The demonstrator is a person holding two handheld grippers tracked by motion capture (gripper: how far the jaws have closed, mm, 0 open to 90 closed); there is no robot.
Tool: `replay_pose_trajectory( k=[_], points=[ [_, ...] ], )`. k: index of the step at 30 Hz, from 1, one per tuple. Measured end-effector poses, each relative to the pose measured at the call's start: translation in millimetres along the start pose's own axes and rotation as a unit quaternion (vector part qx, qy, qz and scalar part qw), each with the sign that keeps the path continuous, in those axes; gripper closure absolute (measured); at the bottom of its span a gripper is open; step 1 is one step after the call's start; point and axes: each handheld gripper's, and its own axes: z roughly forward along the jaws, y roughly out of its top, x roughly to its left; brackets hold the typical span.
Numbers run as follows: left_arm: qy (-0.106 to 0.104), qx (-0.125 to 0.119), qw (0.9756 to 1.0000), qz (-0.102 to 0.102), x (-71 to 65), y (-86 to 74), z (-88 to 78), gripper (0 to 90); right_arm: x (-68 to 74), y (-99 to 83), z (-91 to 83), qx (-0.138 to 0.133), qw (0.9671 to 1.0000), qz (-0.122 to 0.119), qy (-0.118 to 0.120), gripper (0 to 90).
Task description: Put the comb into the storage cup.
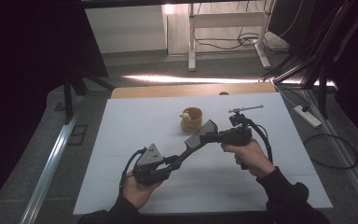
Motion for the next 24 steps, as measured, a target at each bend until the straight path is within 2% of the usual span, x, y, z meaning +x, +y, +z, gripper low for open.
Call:
replay_pose_trajectory(
  k=[7, 11, 15, 18, 19, 24],
  points=[
    [0.006, 0.002, 0.9999, 0.008, -0.5, -0.7, 0.6, 72.0, -3.8, -1.0, 0.9, 0.004, 0.9997, 0.021, 0.010, 63.6],
    [0.010, 0.006, 0.9998, 0.013, -1.0, -1.0, 1.5, 72.0, -9.1, -2.0, 0.4, -0.004, 0.9988, 0.040, 0.030, 71.2],
    [0.011, 0.012, 0.9997, 0.017, -1.1, -1.6, 4.2, 71.9, -13.3, -3.0, 0.0, -0.007, 0.9960, 0.069, 0.056, 77.4],
    [0.012, 0.015, 0.9996, 0.022, -1.1, -1.9, 5.9, 71.7, -16.5, -3.8, 0.0, -0.010, 0.9900, 0.107, 0.091, 83.3],
    [0.012, 0.016, 0.9995, 0.022, -1.0, -1.9, 6.3, 71.5, -17.1, -3.9, 0.1, -0.011, 0.9892, 0.111, 0.095, 83.5],
    [0.006, 0.018, 0.9997, 0.013, 1.6, -3.0, 7.9, 69.1, -15.3, -4.5, -0.4, -0.015, 0.9899, 0.106, 0.092, 83.8]
  ],
)
